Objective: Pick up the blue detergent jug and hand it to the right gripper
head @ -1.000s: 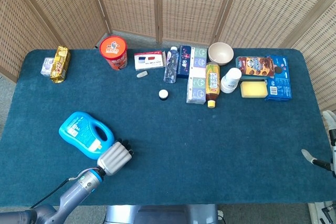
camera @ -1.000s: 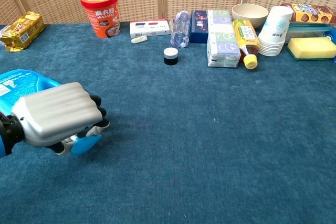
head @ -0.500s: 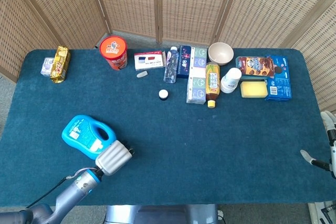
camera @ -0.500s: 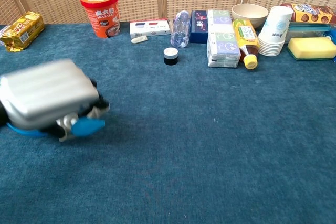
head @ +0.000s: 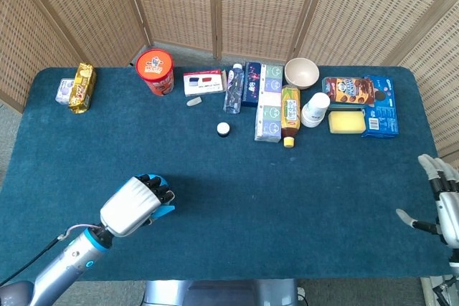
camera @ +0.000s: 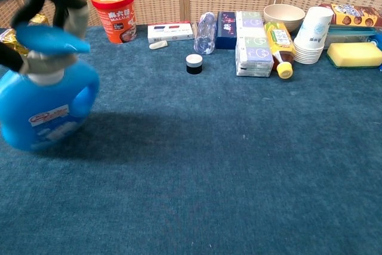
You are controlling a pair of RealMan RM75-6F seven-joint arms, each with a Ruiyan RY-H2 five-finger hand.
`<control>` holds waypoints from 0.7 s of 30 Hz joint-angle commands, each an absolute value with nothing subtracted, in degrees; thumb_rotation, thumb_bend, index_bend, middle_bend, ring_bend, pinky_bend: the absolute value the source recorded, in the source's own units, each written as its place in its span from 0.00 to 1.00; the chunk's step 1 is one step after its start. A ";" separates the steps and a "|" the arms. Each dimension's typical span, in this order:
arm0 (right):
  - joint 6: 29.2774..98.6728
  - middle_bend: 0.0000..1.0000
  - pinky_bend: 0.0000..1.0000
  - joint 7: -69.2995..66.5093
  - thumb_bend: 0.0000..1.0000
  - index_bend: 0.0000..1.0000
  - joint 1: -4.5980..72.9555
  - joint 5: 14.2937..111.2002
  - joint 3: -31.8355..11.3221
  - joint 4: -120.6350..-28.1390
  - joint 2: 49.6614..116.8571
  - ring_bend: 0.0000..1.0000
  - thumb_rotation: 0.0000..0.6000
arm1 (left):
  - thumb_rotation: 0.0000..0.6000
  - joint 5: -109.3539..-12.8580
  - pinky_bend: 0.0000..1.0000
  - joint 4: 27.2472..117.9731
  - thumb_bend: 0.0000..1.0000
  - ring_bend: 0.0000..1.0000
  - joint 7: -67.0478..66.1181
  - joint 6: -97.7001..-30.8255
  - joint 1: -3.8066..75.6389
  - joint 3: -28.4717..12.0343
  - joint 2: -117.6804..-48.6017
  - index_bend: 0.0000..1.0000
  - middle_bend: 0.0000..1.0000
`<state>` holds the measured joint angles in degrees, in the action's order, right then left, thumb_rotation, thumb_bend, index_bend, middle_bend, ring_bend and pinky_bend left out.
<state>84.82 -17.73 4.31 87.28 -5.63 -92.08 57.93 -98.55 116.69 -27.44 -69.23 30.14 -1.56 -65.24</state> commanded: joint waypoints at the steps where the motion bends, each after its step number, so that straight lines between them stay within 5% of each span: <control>1: 83.26 0.00 0.00 -22.31 0.00 0.00 5.47 89.51 -4.58 -91.70 57.80 0.00 1.00 | 1.00 -99.52 0.67 120.15 0.46 0.51 -20.85 -69.83 30.87 -2.47 -61.52 0.71 0.63; 9: 80.27 0.00 0.00 -34.12 0.00 0.00 8.76 93.60 -3.42 -90.95 57.39 0.00 1.00 | 1.00 -99.48 0.68 122.85 0.46 0.52 -13.25 -68.71 33.68 -5.44 -59.79 0.72 0.64; 21: 75.24 0.00 0.00 -49.82 0.00 0.00 14.84 98.30 -1.93 -93.89 53.63 0.00 1.00 | 1.00 -96.13 0.68 123.17 0.46 0.52 -14.05 -64.39 41.12 -12.77 -67.05 0.72 0.64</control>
